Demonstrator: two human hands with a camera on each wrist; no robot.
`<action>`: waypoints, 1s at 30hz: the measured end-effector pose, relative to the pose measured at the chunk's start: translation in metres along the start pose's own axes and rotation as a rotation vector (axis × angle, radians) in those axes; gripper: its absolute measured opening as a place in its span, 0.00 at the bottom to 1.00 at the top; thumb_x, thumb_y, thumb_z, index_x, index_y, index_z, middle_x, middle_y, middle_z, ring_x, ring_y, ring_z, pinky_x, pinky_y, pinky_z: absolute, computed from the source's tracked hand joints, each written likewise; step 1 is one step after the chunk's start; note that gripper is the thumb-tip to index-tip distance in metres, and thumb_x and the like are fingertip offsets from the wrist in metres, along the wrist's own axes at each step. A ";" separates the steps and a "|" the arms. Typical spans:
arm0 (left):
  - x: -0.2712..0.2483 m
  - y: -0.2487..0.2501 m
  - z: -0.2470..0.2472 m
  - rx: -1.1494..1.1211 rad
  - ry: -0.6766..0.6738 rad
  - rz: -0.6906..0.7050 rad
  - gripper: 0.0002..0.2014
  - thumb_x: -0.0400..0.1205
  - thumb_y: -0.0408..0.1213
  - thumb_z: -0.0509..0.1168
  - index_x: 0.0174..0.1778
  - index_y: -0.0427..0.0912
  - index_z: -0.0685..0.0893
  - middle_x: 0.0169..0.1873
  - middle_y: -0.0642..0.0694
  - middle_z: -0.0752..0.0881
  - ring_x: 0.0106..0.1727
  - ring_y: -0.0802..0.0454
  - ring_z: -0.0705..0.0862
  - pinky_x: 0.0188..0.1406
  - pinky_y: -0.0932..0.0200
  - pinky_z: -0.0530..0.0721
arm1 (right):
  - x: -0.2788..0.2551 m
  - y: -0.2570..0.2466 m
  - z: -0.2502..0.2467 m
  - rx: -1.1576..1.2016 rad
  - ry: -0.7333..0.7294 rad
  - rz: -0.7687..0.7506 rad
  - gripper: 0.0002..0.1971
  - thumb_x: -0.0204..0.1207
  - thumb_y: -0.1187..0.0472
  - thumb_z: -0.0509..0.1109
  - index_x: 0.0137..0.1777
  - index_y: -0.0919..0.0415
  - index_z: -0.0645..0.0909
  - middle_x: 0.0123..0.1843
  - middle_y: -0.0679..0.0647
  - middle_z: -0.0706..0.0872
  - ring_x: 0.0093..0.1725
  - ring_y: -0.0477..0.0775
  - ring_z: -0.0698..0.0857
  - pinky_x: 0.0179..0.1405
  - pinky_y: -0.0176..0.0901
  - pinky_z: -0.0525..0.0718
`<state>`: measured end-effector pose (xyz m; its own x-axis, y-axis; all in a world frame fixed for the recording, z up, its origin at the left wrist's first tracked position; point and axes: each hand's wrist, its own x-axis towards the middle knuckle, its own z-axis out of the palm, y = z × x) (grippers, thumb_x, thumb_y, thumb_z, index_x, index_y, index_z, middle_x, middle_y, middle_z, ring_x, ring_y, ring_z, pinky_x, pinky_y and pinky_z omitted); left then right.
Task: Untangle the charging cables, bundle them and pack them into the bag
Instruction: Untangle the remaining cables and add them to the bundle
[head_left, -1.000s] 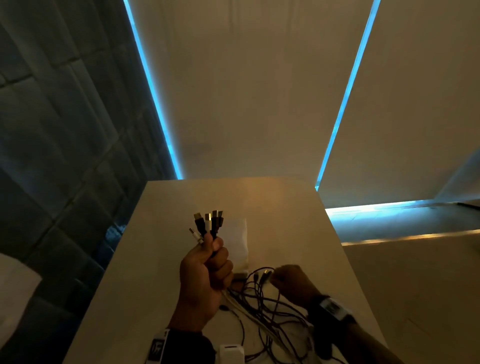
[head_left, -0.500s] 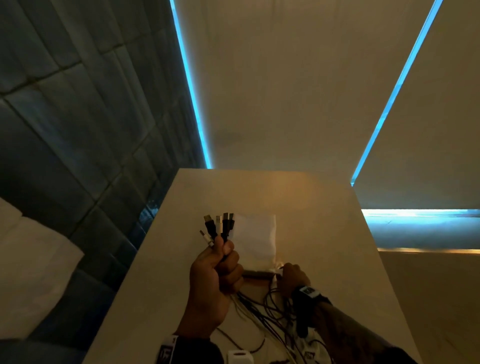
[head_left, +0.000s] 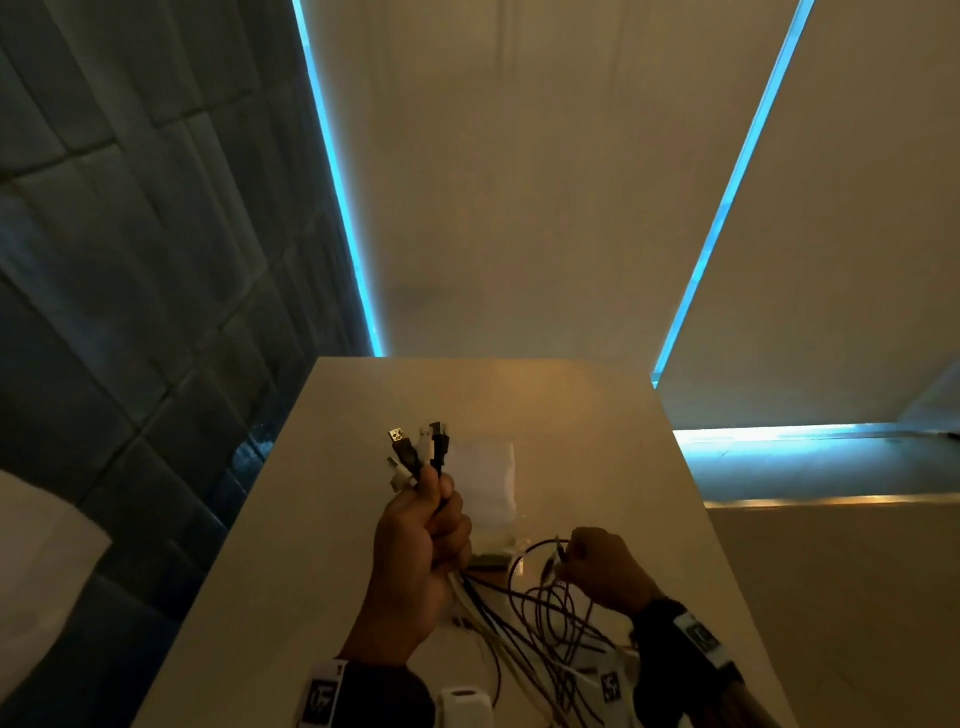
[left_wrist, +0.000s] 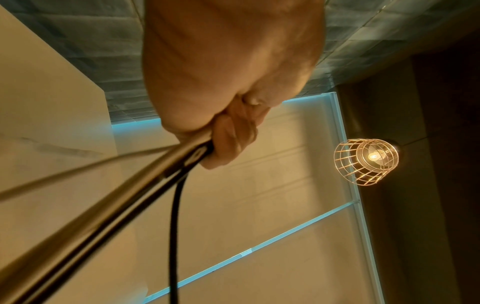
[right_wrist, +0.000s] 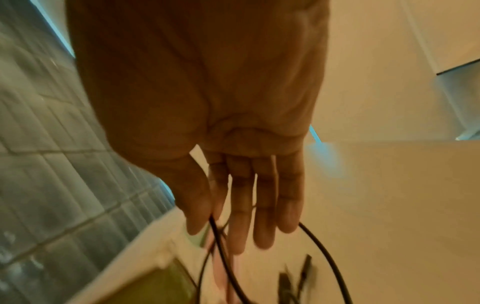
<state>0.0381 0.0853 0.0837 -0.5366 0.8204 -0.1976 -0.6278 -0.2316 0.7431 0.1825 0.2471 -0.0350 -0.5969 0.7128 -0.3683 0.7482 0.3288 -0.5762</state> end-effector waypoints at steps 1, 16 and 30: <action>0.001 -0.001 0.001 0.022 -0.009 0.003 0.13 0.80 0.46 0.55 0.34 0.41 0.70 0.18 0.52 0.61 0.16 0.60 0.56 0.18 0.64 0.51 | -0.009 -0.005 -0.006 0.101 0.041 -0.052 0.14 0.73 0.60 0.75 0.32 0.57 0.71 0.38 0.55 0.86 0.38 0.52 0.85 0.35 0.38 0.80; -0.001 -0.017 0.030 0.431 0.012 0.053 0.13 0.80 0.44 0.66 0.37 0.37 0.77 0.18 0.48 0.66 0.17 0.53 0.61 0.21 0.60 0.65 | -0.088 -0.086 -0.044 0.766 0.145 -0.526 0.09 0.81 0.63 0.68 0.42 0.68 0.81 0.29 0.54 0.84 0.27 0.57 0.82 0.31 0.51 0.84; -0.006 -0.005 0.037 0.462 -0.038 0.155 0.16 0.84 0.45 0.55 0.38 0.38 0.77 0.17 0.51 0.67 0.17 0.58 0.61 0.16 0.65 0.62 | -0.083 -0.088 -0.040 0.601 0.162 -0.611 0.12 0.82 0.62 0.66 0.38 0.63 0.84 0.27 0.49 0.79 0.27 0.44 0.76 0.30 0.35 0.76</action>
<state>0.0652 0.1006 0.1047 -0.5772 0.8154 -0.0452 -0.2214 -0.1029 0.9697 0.1779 0.1843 0.0752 -0.7611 0.6126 0.2134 0.0030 0.3322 -0.9432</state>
